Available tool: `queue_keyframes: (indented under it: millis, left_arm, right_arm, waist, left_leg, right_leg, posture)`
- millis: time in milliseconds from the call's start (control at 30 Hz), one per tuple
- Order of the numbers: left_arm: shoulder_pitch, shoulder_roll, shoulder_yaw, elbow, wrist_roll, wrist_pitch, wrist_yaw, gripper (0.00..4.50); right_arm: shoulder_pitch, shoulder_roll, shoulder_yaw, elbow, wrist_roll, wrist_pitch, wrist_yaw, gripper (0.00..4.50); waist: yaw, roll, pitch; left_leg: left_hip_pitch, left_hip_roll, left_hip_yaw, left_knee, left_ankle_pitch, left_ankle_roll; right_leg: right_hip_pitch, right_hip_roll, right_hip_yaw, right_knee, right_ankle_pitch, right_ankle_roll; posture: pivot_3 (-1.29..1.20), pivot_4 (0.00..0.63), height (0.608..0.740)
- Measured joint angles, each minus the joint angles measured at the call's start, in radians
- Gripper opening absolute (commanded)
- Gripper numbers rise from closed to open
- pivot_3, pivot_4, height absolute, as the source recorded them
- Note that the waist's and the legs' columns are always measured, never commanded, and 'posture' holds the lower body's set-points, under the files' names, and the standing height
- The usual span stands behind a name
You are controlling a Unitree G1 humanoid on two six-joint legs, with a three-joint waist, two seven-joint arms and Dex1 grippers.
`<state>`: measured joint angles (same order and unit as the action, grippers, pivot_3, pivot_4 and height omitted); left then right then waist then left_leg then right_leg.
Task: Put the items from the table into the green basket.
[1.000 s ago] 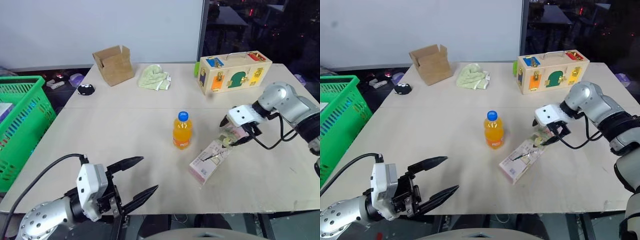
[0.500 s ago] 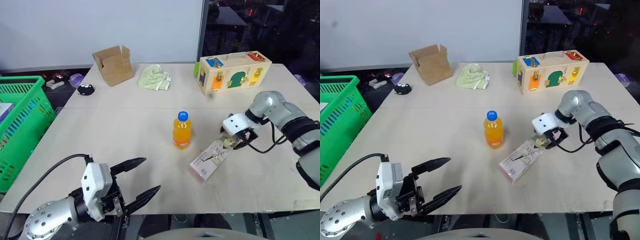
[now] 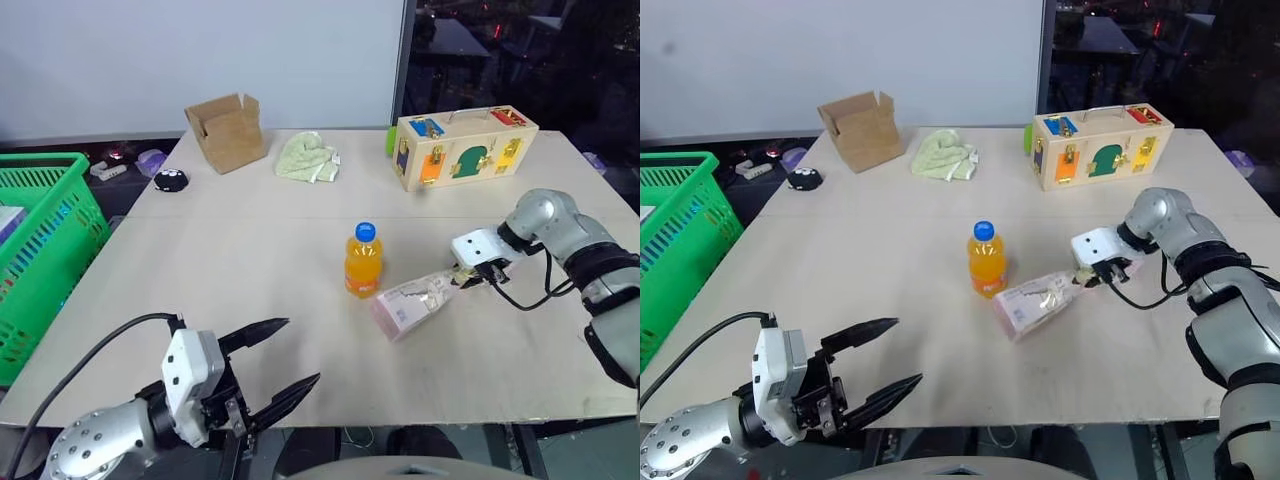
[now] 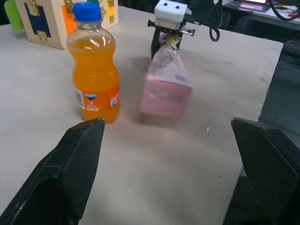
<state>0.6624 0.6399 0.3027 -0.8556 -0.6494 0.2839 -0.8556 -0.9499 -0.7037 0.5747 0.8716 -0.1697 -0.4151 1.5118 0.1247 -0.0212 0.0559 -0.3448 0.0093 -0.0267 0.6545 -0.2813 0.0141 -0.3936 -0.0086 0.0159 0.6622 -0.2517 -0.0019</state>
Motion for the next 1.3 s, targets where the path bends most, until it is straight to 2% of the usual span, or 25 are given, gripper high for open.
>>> queue_keyframes:
  millis: [133,167,233,467,600,667,767,933,1100,1300]
  left_arm:
    - [-0.029,-0.001,-0.003,0.006,-0.001,-0.005,0.0,4.5]
    - [-0.052,-0.006,-0.006,0.018,-0.008,-0.004,0.003,4.5]
    - [-0.072,-0.009,-0.009,0.03,-0.018,-0.001,0.009,4.5]
    - [-0.181,-0.046,-0.004,0.042,-0.173,0.062,0.108,4.5]
    - [-0.263,-0.033,0.0,0.029,-0.279,0.126,0.203,4.5]
    - [-0.312,-0.016,0.0,0.018,-0.335,0.157,0.25,4.5]
    - [-0.406,0.008,-0.001,0.008,-0.439,0.199,0.33,4.5]
    - [-0.603,0.03,-0.037,0.021,-0.575,0.25,0.444,4.5]
    - [-0.666,0.041,-0.068,0.039,-0.66,0.283,0.503,4.5]
    - [-0.695,0.023,-0.098,0.044,-0.66,0.289,0.514,4.5]
  right_arm:
    - [0.077,-0.044,-0.069,-0.093,0.071,0.107,0.005,1.21]
    - [0.137,-0.079,-0.122,-0.171,0.154,0.201,0.008,1.21]
    - [0.172,-0.104,-0.152,-0.227,0.218,0.275,0.011,1.21]
    - [0.409,-0.223,-0.368,-0.724,0.609,0.827,0.01,1.21]
    - [0.455,-0.229,-0.525,-1.036,0.878,1.123,-0.093,1.21]
    - [0.451,-0.215,-0.561,-1.114,0.951,1.209,-0.157,1.21]
    - [0.421,-0.158,-0.564,-1.195,1.003,1.309,-0.278,1.21]
    - [0.269,0.008,-0.477,-1.245,1.004,1.412,-0.477,1.21]
    - [0.231,0.061,-0.419,-1.252,1.003,1.447,-0.51,1.21]
    - [0.195,0.082,-0.359,-1.243,0.975,1.414,-0.464,1.21]
  waist:
    - [0.004,0.0,0.0]
    - [0.01,0.001,0.0]
    - [0.01,0.001,0.001]
    - [0.004,0.005,0.003]
    - [-0.001,0.004,0.003]
    - [-0.002,0.004,0.003]
    - [-0.005,0.003,0.002]
    - [-0.019,0.003,0.002]
    - [-0.017,0.002,0.001]
    - [-0.012,0.002,0.001]
  left_leg:
    - [-0.002,0.0,-0.001,0.0,0.0,0.0]
    - [-0.003,-0.001,-0.002,0.0,0.0,0.0]
    - [-0.004,-0.001,-0.002,0.0,0.0,0.0]
    - [-0.007,0.0,-0.005,0.0,0.0,0.0]
    - [-0.006,0.0,-0.006,0.0,0.0,0.0]
    - [-0.004,0.0,-0.007,0.001,0.0,0.0]
    - [-0.002,0.0,-0.005,0.001,0.0,0.0]
    - [-0.003,0.0,-0.005,0.002,0.0,0.0]
    - [-0.009,-0.002,-0.006,0.002,0.0,0.0]
    - [-0.013,-0.003,-0.006,0.004,0.0,0.0]
  right_leg:
    - [0.0,0.0,-0.001,0.0,0.001,-0.002]
    - [-0.001,-0.001,-0.002,-0.001,0.002,-0.003]
    - [-0.002,-0.001,-0.002,-0.001,0.002,-0.003]
    - [-0.004,0.0,-0.004,-0.001,0.004,0.001]
    - [-0.003,0.002,-0.005,-0.001,0.001,0.005]
    - [-0.002,0.006,-0.005,0.0,0.001,0.005]
    - [0.0,0.007,-0.003,0.0,0.001,0.003]
    - [-0.001,0.008,-0.002,0.001,0.002,0.004]
    - [-0.004,0.006,-0.003,-0.002,0.005,0.0]
    - [-0.008,0.006,-0.003,-0.001,0.005,0.0]
  posture:
    - [0.27,0.0,0.74]
    - [0.26,0.0,0.74]
    - [0.25,0.0,0.74]
    - [0.22,0.0,0.74]
    - [0.21,0.0,0.74]
    - [0.2,0.0,0.74]
    - [0.19,0.0,0.74]
    - [0.19,0.0,0.74]
    - [0.21,0.0,0.74]
    - [0.21,0.0,0.74]
